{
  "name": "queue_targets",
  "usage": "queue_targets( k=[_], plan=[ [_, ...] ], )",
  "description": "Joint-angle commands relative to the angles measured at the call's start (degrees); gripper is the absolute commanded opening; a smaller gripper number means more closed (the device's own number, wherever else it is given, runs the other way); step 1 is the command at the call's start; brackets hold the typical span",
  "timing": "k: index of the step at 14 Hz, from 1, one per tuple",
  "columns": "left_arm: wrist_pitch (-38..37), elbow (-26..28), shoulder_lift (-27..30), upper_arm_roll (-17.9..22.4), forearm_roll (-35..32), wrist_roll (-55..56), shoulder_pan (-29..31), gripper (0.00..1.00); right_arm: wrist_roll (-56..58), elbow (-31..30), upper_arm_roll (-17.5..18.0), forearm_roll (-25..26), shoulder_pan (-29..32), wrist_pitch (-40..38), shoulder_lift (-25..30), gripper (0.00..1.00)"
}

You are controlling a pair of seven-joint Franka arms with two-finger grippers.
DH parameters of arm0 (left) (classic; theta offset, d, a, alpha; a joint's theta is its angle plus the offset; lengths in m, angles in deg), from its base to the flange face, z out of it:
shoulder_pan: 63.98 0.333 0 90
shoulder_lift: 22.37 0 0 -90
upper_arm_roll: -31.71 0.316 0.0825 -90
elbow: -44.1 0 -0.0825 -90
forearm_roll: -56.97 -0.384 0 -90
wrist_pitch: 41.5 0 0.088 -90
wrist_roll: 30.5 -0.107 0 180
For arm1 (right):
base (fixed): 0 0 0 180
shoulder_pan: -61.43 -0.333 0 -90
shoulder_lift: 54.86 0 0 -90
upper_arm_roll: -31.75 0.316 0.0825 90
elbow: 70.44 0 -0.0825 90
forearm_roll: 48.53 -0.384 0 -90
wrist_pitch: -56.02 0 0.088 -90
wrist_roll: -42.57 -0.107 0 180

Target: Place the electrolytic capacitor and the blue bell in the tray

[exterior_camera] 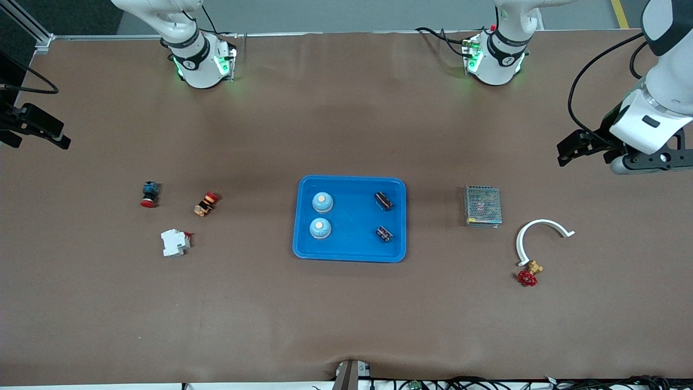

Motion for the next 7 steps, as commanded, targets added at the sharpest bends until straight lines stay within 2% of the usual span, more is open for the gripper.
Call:
queue_targets(
  k=[1,7],
  plan=[
    [-0.6,-1.4,-0.5,-0.2,0.7,-1.1,0.2,1.00,-1.3,1.7,0.0,-1.4,0.4,-2.4,-1.6,1.00],
    [-0.5,-1.9,-0.6,-0.4,0.7,-1.2,0.8,1.00,-5.1,1.5,0.1,-1.7,0.0,-2.8,-1.9,1.00]
  ],
)
